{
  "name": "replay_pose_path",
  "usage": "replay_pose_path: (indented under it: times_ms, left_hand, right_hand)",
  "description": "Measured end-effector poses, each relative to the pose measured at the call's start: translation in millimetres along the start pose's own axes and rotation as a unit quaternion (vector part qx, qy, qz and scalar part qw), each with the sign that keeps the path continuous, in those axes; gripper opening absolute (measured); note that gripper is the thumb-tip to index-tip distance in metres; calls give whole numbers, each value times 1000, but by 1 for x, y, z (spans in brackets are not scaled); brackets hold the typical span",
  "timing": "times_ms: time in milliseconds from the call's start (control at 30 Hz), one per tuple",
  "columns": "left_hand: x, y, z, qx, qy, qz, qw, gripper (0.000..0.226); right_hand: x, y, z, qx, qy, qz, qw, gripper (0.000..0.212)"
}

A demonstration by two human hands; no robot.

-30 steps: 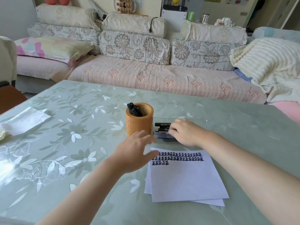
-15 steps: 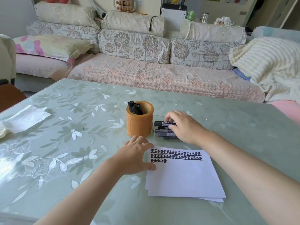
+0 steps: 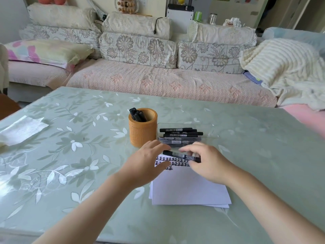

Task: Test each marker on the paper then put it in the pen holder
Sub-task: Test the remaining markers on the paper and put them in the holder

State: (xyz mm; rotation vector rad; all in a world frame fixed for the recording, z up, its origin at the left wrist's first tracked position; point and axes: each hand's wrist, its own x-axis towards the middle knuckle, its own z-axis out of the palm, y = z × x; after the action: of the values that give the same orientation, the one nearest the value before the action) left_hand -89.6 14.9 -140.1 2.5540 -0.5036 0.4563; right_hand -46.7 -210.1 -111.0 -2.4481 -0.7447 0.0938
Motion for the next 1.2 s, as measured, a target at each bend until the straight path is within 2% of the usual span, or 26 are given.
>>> replay_pose_path:
  times_ms: [100, 167, 300, 400, 500, 533, 600, 733, 767, 833, 900, 1067, 1200]
  left_hand:
    - [3, 3, 0, -22, 16, -24, 999, 12]
    - [5, 3, -3, -35, 25, -40, 998, 10]
    - [6, 6, -4, -62, 26, -60, 996, 6]
    - [7, 15, 2, -73, -13, -35, 997, 6]
    - [8, 26, 9, -89, -58, 7, 994, 13]
    - [8, 28, 10, -80, -57, 15, 995, 19]
    - [10, 27, 9, -46, -19, 8, 999, 27]
    - [13, 16, -1, -21, 99, -19, 995, 3]
    - [13, 15, -4, -13, 103, -15, 994, 10]
    - [11, 13, -6, 12, 74, 15, 997, 26]
    - [9, 13, -4, 40, 31, 41, 998, 32]
    - [7, 7, -1, 56, -10, 51, 997, 13]
    - [8, 2, 0, 66, -35, 59, 995, 12]
  right_hand:
    - [-1, -1, 2, 87, 30, 25, 995, 39]
    - [0, -2, 2, 171, 64, 50, 982, 35]
    - [3, -5, 3, 375, 122, 109, 912, 22]
    - [8, -7, 8, 490, 112, 104, 858, 6]
    - [12, -9, 10, 520, 92, 86, 845, 11]
    - [12, -10, 10, 513, 89, 84, 850, 13]
    - [14, -8, 9, 445, 89, 80, 888, 15]
    - [15, 5, 7, 190, 34, 46, 980, 15]
    - [13, 7, 7, 128, 12, 43, 991, 14]
    - [11, 7, 6, 53, -25, 42, 997, 17]
    - [10, 4, 5, 36, -49, 30, 998, 18]
    - [7, -4, 7, -1, -85, -14, 996, 21]
    - [9, -1, 11, -76, -50, -56, 994, 23]
